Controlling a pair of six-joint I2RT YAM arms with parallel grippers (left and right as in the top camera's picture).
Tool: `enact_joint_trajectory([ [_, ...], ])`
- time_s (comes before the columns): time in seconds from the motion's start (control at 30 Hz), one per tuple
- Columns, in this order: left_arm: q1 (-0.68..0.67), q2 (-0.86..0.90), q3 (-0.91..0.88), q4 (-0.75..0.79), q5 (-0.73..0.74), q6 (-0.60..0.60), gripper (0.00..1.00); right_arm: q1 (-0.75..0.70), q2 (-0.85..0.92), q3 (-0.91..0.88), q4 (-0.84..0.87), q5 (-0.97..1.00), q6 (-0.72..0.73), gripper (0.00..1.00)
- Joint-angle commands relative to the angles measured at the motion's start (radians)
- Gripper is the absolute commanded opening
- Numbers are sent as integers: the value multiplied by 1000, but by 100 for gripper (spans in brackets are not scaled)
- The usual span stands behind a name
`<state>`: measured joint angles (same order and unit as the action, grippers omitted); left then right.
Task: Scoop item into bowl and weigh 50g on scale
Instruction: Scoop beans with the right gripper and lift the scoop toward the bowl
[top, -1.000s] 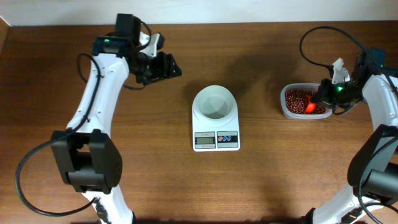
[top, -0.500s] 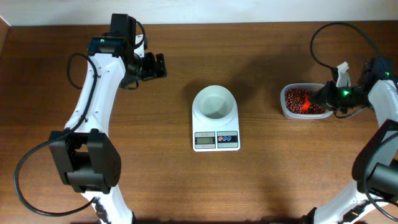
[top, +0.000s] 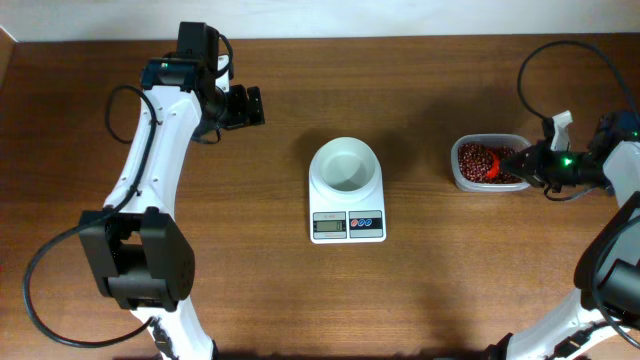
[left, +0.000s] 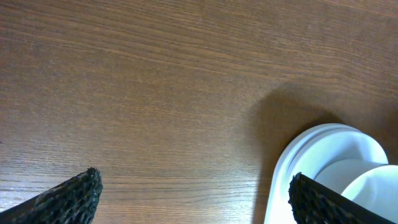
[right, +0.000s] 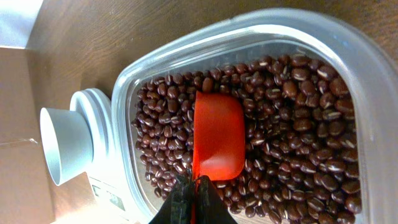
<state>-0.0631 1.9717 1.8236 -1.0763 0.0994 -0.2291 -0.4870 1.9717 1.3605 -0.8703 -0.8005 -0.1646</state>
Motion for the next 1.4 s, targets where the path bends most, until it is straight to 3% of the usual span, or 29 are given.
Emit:
enact_joint_trajectory([
  [0.0, 0, -25, 15, -2, -11, -12, 99, 0, 17, -23, -12, -24, -15, 4],
  [0.37, 0, -25, 15, -2, -11, -13, 99, -105, 17, -23, -27, -240, -16, 4],
  [0.9, 0, -26, 15, -2, -11, -13, 99, -190, 17, -22, -50, -314, -11, 4],
  [1.1, 0, -25, 15, -2, -11, -12, 99, -188, 17, -19, -56, -245, 95, 4],
  [1.37, 0, -25, 15, -2, -11, -13, 99, -190, 17, -20, -82, -400, 6, 4],
])
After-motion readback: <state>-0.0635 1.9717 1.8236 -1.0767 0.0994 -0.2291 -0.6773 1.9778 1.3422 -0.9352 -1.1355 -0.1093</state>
